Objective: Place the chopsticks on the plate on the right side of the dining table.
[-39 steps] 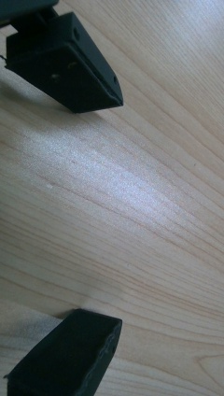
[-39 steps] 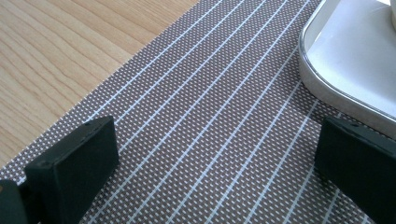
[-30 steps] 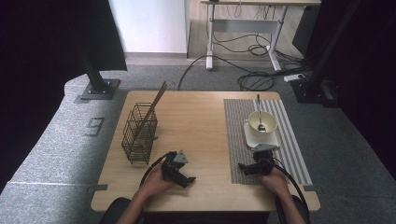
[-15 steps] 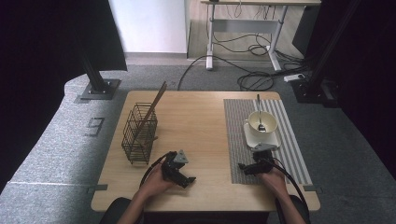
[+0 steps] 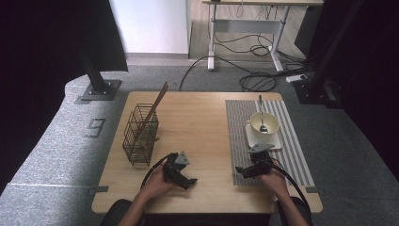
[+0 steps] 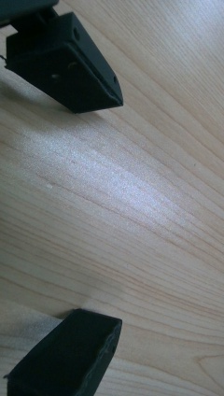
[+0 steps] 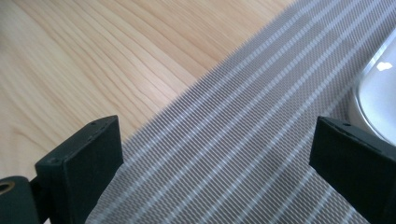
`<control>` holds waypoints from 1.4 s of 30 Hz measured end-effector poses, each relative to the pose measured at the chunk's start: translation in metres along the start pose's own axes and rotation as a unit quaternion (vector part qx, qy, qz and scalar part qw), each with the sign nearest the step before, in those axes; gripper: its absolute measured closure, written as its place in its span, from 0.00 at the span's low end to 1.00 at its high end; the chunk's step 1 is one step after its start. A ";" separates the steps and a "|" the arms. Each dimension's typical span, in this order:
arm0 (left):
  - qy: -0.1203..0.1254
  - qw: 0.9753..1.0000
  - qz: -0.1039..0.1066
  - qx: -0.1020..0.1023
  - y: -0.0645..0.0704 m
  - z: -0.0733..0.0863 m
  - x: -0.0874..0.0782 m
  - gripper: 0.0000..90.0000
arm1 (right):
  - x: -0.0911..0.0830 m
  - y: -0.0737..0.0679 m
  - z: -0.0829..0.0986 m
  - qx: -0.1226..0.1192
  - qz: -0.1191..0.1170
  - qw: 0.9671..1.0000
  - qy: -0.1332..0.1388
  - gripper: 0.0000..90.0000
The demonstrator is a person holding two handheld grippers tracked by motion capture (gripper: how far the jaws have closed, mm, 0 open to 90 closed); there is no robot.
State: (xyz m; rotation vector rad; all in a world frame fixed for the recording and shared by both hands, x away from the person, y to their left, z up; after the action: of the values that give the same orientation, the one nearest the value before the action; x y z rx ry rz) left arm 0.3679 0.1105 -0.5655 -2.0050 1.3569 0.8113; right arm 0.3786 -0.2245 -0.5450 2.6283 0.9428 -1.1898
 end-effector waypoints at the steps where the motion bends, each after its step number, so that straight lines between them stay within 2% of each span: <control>1: 0.000 1.000 0.000 0.000 0.000 0.000 0.000 0.00 | -0.001 -0.003 -0.003 -0.001 -0.004 1.000 0.003 0.01; 9: 0.000 1.000 -0.001 0.000 0.000 0.000 0.000 0.00 | -0.009 -0.015 -0.020 -0.003 -0.029 0.999 0.015 0.00; 19: 0.001 1.000 -0.002 -0.003 0.001 0.000 0.000 0.00 | -0.012 -0.029 -0.043 -0.010 -0.051 0.999 0.004 0.02; 26: 0.000 1.000 -0.004 -0.005 0.001 0.000 0.000 0.00 | -0.019 -0.039 -0.067 0.006 -0.101 0.994 0.039 0.01; 30: 0.000 1.000 -0.004 -0.005 0.001 0.000 0.000 0.00 | -0.020 -0.044 -0.076 -0.003 -0.099 0.994 0.050 0.03; 35: 0.000 1.000 -0.004 -0.005 0.001 0.000 0.000 0.00 | -0.021 -0.054 -0.097 -0.016 -0.096 0.995 0.033 0.04; 39: 0.000 1.000 -0.004 -0.005 0.001 0.000 0.000 0.00 | -0.021 -0.061 -0.107 -0.024 -0.098 0.994 0.030 0.04; 42: 0.000 1.000 -0.004 -0.006 0.001 0.000 0.000 0.00 | -0.019 -0.070 -0.116 -0.047 -0.105 0.993 0.022 0.04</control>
State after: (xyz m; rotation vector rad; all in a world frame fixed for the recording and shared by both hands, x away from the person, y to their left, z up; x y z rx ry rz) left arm 0.3668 0.1104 -0.5654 -2.0178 1.3473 0.8175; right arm 0.4034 -0.1395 -0.4409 2.5408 1.2764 -1.1015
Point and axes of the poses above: each handheld gripper's, and its own axes: x roughly forward along the jaws, z roughly out of its underside, y roughly to its right, the point moved 1 cm from there along x, roughly forward along the jaws, and after that the axes turned 12 degrees about x, right-handed, at the moved point
